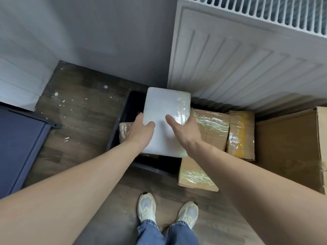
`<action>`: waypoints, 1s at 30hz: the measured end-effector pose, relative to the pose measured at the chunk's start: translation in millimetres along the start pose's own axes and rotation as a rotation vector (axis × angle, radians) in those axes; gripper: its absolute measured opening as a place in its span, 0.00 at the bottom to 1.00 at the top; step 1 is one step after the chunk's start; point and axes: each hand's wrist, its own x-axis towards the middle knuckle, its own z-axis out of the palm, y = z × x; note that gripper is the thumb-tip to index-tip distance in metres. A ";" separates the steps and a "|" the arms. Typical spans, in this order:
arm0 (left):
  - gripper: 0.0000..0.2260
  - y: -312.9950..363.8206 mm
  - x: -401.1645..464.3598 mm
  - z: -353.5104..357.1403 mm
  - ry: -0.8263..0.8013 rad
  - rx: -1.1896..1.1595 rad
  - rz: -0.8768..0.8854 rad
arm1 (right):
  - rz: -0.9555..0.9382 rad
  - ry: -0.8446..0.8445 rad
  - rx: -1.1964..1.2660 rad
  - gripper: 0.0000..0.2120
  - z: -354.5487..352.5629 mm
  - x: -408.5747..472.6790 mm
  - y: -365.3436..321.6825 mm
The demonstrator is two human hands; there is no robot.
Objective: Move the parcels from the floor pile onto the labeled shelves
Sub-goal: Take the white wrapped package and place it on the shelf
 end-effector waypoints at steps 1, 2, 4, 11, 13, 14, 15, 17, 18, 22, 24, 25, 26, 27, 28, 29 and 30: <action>0.15 1.2 -3.6 0.7 0.004 -0.015 -0.007 | 0.001 -0.005 -0.012 0.51 3.4 -1.7 -1.1; 0.14 2.2 -6.9 1.1 0.014 -0.029 -0.009 | 0.002 -0.009 -0.032 0.55 5.8 -3.2 -2.6; 0.14 6.6 -14.9 0.6 0.051 -0.055 -0.021 | 0.009 -0.014 -0.094 0.61 9.3 -8.3 -5.9; 0.16 26.1 -48.6 -11.9 0.193 -0.298 -0.038 | 0.024 0.032 -0.214 0.70 2.8 -39.9 -21.1; 0.15 35.8 -63.9 -15.4 0.189 -0.364 -0.022 | 0.036 0.059 -0.222 0.70 -6.2 -50.8 -27.6; 0.16 40.0 -72.1 -16.1 0.187 -0.371 -0.024 | 0.040 0.067 -0.224 0.70 -12.1 -56.7 -30.3; 0.16 43.7 -80.2 -16.5 0.184 -0.373 -0.024 | 0.037 0.072 -0.223 0.70 -18.7 -63.6 -33.9; 0.16 51.0 -96.3 -16.7 0.164 -0.403 -0.008 | 0.017 0.068 -0.199 0.70 -32.3 -77.4 -39.0; 0.15 55.3 -103.9 -16.3 0.155 -0.419 0.010 | 0.006 0.057 -0.171 0.71 -39.0 -83.9 -40.9; 0.11 78.6 -127.3 -20.6 0.196 -0.401 0.240 | -0.029 -0.004 -0.062 0.73 -61.8 -106.1 -52.7; 0.14 90.7 -134.0 -25.9 0.213 -0.341 0.354 | -0.059 -0.043 -0.009 0.74 -72.5 -113.1 -62.2; 0.15 96.1 -137.1 -28.6 0.211 -0.309 0.400 | -0.084 -0.073 0.028 0.72 -77.5 -116.8 -66.9; 0.15 101.3 -139.9 -31.8 0.210 -0.260 0.443 | -0.115 -0.115 0.078 0.70 -81.2 -122.1 -72.5; 0.14 105.8 -142.1 -35.0 0.210 -0.194 0.486 | -0.138 -0.158 0.126 0.68 -84.0 -128.3 -77.8; 0.13 111.3 -146.4 -38.8 0.213 -0.115 0.527 | -0.147 -0.194 0.174 0.67 -86.2 -134.3 -81.3; 0.13 117.1 -152.5 -42.7 0.217 -0.030 0.562 | -0.148 -0.211 0.212 0.67 -87.8 -139.3 -83.4; 0.13 122.4 -160.3 -46.6 0.222 0.053 0.585 | -0.148 -0.223 0.253 0.66 -88.7 -143.7 -85.1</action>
